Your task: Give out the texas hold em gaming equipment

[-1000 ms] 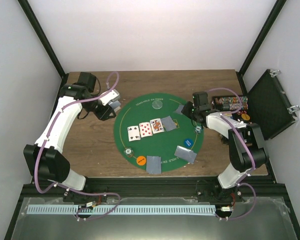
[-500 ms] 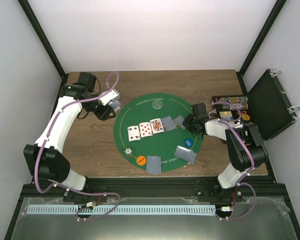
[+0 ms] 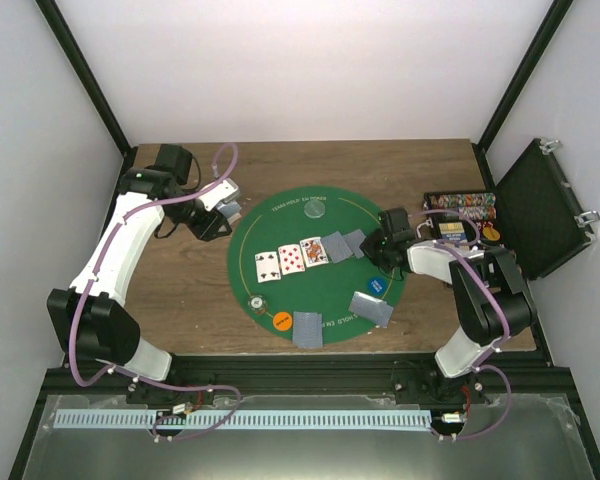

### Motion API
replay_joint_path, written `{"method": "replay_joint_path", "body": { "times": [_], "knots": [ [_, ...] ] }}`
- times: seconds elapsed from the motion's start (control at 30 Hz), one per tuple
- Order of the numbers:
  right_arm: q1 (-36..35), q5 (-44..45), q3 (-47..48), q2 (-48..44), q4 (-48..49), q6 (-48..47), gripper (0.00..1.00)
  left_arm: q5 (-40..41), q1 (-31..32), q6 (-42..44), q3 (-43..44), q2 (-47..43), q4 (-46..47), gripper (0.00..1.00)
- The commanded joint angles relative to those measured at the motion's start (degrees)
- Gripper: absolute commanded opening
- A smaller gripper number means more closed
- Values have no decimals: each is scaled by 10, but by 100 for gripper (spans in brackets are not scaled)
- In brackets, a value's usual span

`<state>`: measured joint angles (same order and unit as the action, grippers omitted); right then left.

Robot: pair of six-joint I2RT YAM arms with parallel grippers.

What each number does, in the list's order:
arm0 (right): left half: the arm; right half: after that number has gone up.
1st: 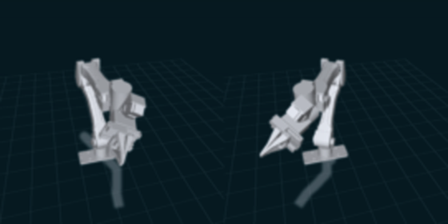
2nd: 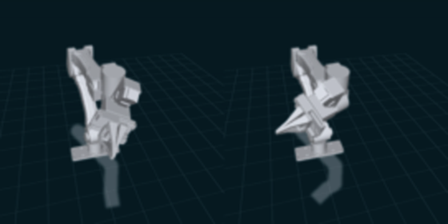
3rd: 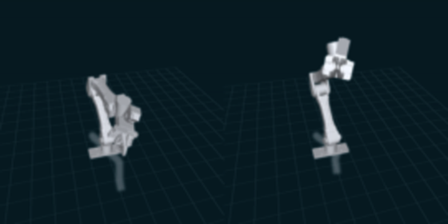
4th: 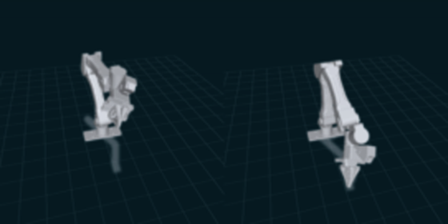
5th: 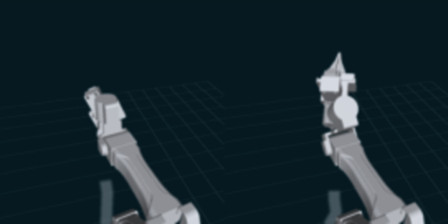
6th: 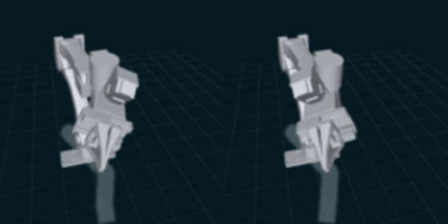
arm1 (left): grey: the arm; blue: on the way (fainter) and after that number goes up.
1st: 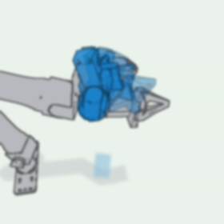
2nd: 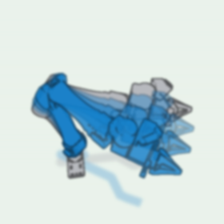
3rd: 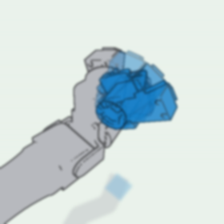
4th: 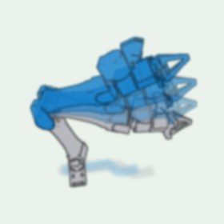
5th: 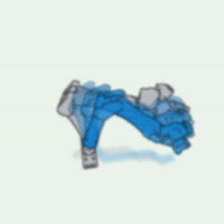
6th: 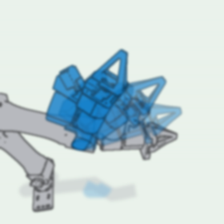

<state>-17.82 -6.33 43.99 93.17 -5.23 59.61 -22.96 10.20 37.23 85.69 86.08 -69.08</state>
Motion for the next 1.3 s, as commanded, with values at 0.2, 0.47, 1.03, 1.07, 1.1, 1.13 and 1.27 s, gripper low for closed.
{"method": "replay_joint_path", "body": {
  "times": [0.2, 0.47, 1.03, 1.07, 1.1, 1.13, 1.27],
  "knots": [
    [-3, 33, -17, -9, 40, 104, 1, -9, -3, 0, 11, -1, 1, 42],
    [-3, 27, -28, -10, 52, 117, 1, -9, -4, 1, 9, -4, 0, 42],
    [-4, 61, -22, -144, 0, 7, 48, -8, -4, 1, 9, -7, -2, 42],
    [-5, 51, -13, -145, 10, -52, 50, -8, -4, 1, 9, -7, -2, 42],
    [-5, 33, 0, -139, 20, -107, 50, -9, -5, 1, 9, -7, -2, 42],
    [-4, 6, 17, -128, 24, -168, 51, -9, -5, 1, 9, -7, -2, 42],
    [-4, -143, 141, -39, -66, -372, 57, -9, -4, 1, 9, -7, -2, 42]
  ]
}}
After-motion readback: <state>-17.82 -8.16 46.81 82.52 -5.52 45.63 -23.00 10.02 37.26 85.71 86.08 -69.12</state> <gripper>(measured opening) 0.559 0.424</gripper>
